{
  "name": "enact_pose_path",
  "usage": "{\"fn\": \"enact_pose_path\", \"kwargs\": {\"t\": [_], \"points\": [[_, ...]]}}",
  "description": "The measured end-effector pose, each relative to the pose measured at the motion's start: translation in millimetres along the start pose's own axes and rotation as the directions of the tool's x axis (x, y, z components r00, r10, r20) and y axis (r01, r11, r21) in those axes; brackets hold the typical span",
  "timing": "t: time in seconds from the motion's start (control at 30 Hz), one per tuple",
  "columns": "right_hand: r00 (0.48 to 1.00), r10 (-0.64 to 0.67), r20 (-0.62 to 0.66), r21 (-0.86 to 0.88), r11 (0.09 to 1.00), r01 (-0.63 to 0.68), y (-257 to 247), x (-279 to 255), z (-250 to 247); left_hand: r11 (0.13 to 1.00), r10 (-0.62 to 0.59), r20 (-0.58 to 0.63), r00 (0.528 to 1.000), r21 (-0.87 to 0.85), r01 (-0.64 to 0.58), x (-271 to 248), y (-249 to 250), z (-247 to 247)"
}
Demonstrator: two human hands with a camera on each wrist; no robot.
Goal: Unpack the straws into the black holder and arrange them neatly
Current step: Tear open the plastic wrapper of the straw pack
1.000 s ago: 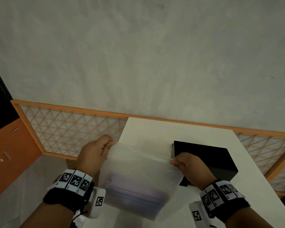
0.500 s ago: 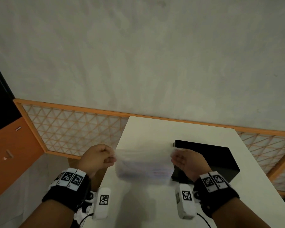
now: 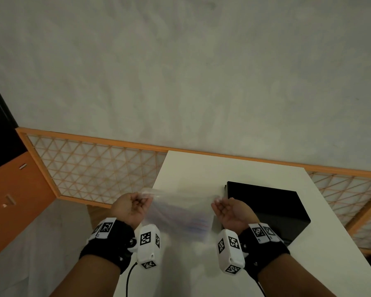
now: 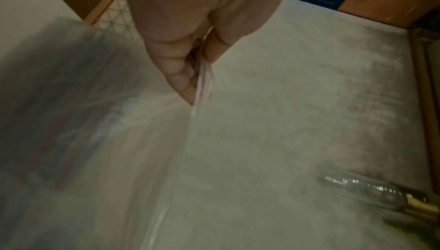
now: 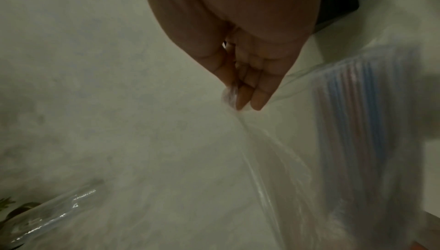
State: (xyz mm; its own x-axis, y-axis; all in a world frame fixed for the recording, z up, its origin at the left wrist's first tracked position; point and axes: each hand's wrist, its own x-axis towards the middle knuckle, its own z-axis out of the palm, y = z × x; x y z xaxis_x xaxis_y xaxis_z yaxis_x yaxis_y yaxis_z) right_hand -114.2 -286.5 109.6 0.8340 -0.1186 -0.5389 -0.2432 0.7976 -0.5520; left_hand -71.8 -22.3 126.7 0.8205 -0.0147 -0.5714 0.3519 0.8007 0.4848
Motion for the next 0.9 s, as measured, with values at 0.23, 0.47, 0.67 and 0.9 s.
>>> {"fn": "enact_pose_path", "kwargs": {"t": [0.23,0.47,0.67,0.9], "points": [[1.0,-0.009,0.012,0.053,0.999,0.009,-7,2,-3,0.987,-0.029,-0.048,0.998,0.158,0.036,11,-5,-4],[0.989,0.06,0.133,0.008,0.998,-0.062,-14,5,-6,0.615,0.125,0.263,0.957,0.736,-0.282,13,-10,-13],[0.984,-0.16,0.079,-0.713,0.681,0.168,-6,6,-2,-0.42,0.157,0.473,0.867,0.827,-0.375,3,-15,-9],[0.872,-0.365,0.326,-0.945,-0.111,0.307,-12,9,-4,-0.517,0.269,0.413,0.87,0.824,-0.231,1,-4,-10]]}}
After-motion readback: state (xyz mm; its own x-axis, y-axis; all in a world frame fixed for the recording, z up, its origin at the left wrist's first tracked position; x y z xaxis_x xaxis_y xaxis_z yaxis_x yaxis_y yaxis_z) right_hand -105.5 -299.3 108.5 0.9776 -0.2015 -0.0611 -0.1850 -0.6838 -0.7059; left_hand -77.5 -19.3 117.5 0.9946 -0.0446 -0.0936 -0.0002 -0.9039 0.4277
